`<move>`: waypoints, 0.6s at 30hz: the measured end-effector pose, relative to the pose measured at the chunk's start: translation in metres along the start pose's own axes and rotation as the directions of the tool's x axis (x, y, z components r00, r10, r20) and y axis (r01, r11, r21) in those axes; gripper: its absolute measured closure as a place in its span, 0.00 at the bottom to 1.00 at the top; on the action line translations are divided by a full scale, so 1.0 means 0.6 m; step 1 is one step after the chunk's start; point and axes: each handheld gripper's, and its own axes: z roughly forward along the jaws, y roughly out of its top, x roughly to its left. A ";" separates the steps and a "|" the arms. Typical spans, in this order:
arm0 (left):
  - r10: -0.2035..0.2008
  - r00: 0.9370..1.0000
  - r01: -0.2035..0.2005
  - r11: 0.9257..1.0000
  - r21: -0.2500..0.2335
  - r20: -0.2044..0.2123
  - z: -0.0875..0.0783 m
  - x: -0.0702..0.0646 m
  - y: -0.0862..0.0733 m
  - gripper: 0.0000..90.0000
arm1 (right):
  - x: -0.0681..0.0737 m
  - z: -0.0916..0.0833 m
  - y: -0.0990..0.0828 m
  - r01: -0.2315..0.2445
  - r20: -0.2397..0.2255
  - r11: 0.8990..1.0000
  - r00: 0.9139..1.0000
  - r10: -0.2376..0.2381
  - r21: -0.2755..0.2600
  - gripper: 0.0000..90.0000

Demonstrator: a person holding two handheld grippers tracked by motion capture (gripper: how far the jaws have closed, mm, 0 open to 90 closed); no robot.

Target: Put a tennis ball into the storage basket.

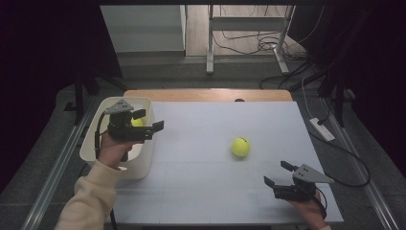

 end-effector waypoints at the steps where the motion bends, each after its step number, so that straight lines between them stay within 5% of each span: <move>1: 0.005 1.000 -0.005 1.000 0.000 0.004 0.001 -0.002 0.000 0.13 | 0.000 0.000 0.000 -0.001 -0.003 1.000 1.000 0.001 -0.001 0.13; 18: 0.032 0.999 -0.032 0.999 0.009 0.036 0.019 -0.032 0.002 0.13 | 0.000 0.001 0.002 0.006 -0.006 1.000 1.000 -0.007 -0.004 0.14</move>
